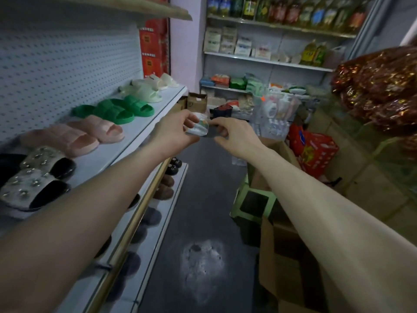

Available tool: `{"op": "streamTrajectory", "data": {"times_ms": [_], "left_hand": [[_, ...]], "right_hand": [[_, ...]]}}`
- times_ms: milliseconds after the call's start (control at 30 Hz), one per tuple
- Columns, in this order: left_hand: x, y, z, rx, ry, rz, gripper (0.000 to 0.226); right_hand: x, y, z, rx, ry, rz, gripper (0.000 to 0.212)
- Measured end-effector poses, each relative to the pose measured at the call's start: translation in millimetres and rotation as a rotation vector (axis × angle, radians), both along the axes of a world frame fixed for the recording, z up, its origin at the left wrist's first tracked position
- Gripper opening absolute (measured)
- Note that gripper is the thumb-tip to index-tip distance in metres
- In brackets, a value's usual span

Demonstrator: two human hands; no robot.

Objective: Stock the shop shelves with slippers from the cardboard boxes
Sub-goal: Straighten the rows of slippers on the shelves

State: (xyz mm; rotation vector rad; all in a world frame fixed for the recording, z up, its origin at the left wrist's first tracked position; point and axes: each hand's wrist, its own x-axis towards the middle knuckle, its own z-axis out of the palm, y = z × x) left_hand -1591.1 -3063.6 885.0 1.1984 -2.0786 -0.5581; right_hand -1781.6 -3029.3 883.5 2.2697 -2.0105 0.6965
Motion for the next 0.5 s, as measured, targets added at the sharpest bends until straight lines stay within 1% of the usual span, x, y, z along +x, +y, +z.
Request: {"op": "streamTrajectory", "data": {"times_ms": [167, 300, 367, 500], "left_hand": [[-34, -78, -11, 0.023, 0.019, 0.002, 0.039], [-65, -147, -24, -0.010, -0.037, 0.018, 0.040], [-86, -185, -28, 0.004, -0.059, 0.044, 0.038], [-132, -266, -32, 0.004, -0.041, 0.114, 0.038]], "right_hand": [[-28, -84, -12, 0.005, -0.049, -0.013, 0.047], [-62, -158, -30, 0.033, -0.092, 0.020, 0.049], [-85, -202, -36, 0.038, -0.087, 0.035, 0.047], [-135, -292, -34, 0.023, -0.062, 0.090, 0.047]]}}
